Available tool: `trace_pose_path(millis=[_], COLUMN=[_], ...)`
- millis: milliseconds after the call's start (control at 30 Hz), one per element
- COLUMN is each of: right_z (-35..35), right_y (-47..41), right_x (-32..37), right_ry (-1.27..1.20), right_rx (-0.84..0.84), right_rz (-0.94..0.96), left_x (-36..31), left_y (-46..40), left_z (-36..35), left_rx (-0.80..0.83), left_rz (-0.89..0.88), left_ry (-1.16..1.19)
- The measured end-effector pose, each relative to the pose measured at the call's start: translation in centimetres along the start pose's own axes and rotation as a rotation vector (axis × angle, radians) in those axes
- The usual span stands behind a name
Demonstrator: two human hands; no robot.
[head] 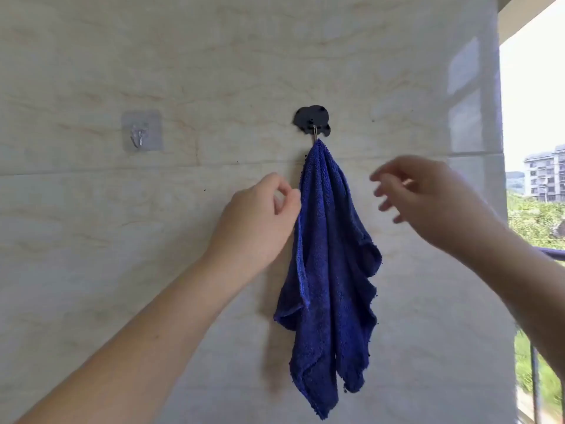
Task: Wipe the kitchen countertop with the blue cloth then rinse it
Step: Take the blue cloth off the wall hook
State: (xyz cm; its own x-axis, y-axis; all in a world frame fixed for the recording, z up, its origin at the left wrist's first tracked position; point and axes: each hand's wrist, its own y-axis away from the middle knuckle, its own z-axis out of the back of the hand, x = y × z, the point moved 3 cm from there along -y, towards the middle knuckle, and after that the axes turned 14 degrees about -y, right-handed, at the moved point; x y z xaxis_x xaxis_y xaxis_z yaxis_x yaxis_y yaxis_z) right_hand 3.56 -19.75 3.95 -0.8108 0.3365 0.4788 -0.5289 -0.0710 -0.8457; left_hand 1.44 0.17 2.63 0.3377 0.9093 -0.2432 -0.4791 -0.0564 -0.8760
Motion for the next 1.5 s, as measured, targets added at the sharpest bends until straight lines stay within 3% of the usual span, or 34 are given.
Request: trace_pose_path(millis=[133,233,467,600,800,933,1033,1167,1300,1500], right_z=[-3.2,-4.4,-2.6,-1.9,-1.3,-1.2,-1.0,-0.8,-1.5,-2.3], right_y=[-2.3,-2.7,-4.7,-6.3,-6.3,-4.3,-2.4,2.3,10.2,23.8], right_x=[0.3,-1.0,-0.9,0.4,2.3,2.3,1.9,-1.0,-5.3,-11.2], right_ry=[-0.01,-0.023,-0.14,-0.055,-0.116,-0.165,-0.163,-0.256,-0.397,-0.515], right_rx=[0.135,0.136,-0.051,-0.13,-0.271,-0.261,-0.142,0.151,0.48,0.592], right_rz=[-0.103,-0.125,-0.049,0.048,0.203,0.286,0.204,-0.136,-0.483,-0.924], left_x=[-0.8,-0.4,1.7,2.1,0.9,0.4,0.3,0.8,1.1,0.4], left_y=[-0.9,-0.9,-3.2,-5.6,-7.3,-5.9,-4.2,0.6,8.1,17.8], left_z=[-2.0,-2.9,-0.8,0.9,2.9,3.4,2.9,-0.2,-4.6,-12.4], left_rx=[0.109,0.122,-0.024,-0.163,-0.335,-0.421,-0.264,0.133,0.409,0.83], left_rz=[0.032,0.049,0.162,0.217,0.15,0.075,0.039,-0.037,-0.012,0.027], left_ry=[-0.199,-0.169,0.1,0.25,0.274,0.343,0.442,0.46,0.494,0.555])
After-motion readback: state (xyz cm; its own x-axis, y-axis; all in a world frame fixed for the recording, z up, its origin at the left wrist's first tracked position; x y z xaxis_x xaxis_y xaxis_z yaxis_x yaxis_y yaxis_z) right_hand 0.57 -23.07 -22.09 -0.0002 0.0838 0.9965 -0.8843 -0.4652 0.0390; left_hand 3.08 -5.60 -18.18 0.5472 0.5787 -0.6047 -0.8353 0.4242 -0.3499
